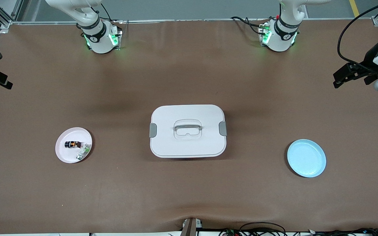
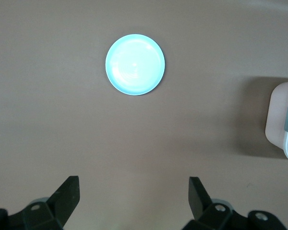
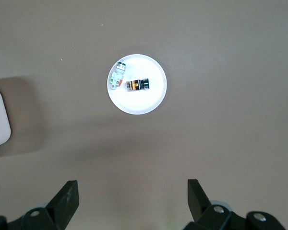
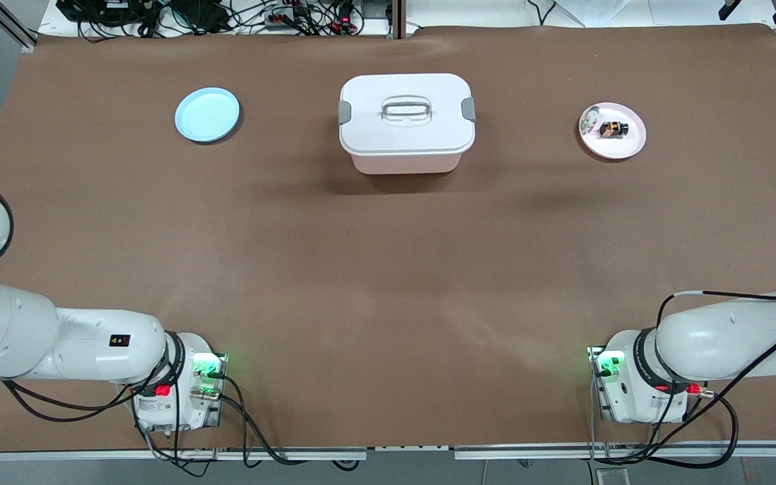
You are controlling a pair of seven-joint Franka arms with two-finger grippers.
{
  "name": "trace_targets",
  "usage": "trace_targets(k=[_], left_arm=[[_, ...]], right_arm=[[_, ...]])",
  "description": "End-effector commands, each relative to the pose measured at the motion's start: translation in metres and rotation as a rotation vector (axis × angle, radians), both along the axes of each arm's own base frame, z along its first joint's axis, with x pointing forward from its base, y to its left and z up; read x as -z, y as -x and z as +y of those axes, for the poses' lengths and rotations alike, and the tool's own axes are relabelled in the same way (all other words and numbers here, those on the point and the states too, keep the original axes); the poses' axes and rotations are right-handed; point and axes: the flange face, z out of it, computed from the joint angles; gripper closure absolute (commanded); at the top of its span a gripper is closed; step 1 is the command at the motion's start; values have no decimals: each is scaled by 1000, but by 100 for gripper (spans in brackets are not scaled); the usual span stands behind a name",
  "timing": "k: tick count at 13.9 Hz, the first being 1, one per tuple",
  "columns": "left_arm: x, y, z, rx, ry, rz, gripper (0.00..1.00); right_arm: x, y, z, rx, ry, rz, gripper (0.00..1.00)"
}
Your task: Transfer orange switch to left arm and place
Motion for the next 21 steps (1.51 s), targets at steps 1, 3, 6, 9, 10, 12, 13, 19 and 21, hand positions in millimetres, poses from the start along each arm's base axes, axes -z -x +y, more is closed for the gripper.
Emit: trace_targets(k=[1, 3, 6, 9, 10, 12, 13, 19, 21], left_arm=[[-3, 0, 2, 5, 12, 8, 0], [-4, 0, 2, 4, 10, 6, 0], [-6, -1, 3, 5, -1, 0, 0], [-4, -5, 5, -1, 12, 3, 0], [-2, -6, 4, 1, 12, 6, 0], [-2, -6, 5, -1, 13, 9, 0], [-2, -5, 5, -1, 13, 15, 0], [0, -6, 3, 3, 12, 20, 0], [0, -6, 3, 5, 12, 20, 0]], right_arm=[[-6, 2, -3, 1, 10, -8, 0], [-7, 2, -3, 1, 10, -10, 0], [-6, 2, -3, 1, 10, -8, 0], [-7, 2, -3, 0, 12, -11, 0], [-7, 2, -3, 0, 12, -13, 0], [-2, -7, 4, -12, 17, -23, 0], [0, -14, 9, -18, 21, -32, 0], [25, -43, 20, -35, 30, -10, 0], [65, -63, 32, -57, 39, 52, 0]])
